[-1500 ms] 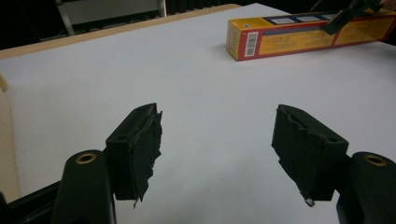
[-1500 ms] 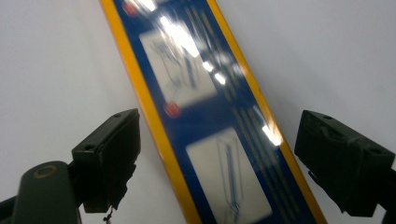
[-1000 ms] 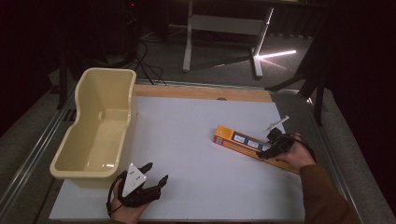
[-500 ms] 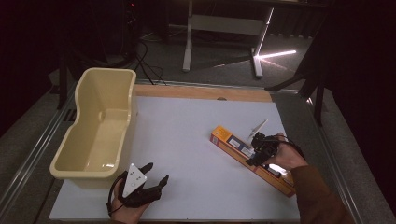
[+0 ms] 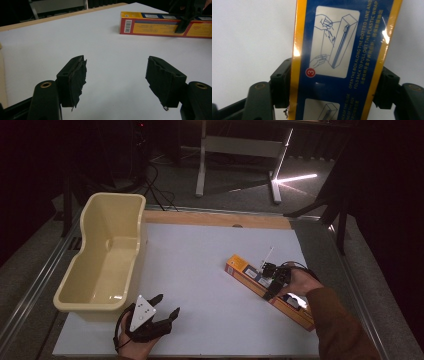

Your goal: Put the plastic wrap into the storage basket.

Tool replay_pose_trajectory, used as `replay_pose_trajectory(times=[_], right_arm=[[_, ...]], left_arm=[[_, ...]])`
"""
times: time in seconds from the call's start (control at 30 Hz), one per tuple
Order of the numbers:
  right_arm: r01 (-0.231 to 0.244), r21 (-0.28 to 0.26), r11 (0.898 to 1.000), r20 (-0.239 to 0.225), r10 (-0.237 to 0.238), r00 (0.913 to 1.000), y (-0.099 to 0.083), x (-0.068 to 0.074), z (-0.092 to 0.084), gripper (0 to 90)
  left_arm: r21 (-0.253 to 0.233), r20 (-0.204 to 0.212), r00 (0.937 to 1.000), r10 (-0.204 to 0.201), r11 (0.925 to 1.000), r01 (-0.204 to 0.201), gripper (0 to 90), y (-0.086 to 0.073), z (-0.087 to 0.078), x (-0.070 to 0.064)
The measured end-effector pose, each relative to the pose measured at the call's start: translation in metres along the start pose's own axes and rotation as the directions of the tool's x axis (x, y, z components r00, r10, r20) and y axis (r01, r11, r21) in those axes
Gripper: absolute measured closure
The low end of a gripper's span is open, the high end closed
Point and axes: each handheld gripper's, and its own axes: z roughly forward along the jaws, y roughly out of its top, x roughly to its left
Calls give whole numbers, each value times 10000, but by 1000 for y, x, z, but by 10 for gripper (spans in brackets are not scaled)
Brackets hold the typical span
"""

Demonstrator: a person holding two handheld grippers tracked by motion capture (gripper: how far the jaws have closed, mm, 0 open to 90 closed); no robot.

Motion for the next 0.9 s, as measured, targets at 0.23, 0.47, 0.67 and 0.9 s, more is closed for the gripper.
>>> replay_pose_trajectory(times=[0.23, 0.47, 0.67, 0.9], right_arm=[[-892, 753, 9932, 376, 866, 9955, 9, 5, -1, 388], [-1631, 175, 9865, -451, 1638, 9855, 8, 8, -3, 390], [-2242, -623, 9726, -598, 2206, 9735, 16, 11, -12, 392], [-2862, -1389, 9481, -1712, 2616, 9499, 28, 19, -25, 391]], left_arm=[[-49, -9, 10000, -17, 10000, 17, 321, 0, 0, 0], [-40, 2, 10000, -36, 10000, 36, 320, 0, 0, 0], [-51, -37, 10000, -58, 10000, 57, 321, 0, 0, 1], [-56, -54, 10000, -59, 10000, 59, 320, 0, 0, 1]])
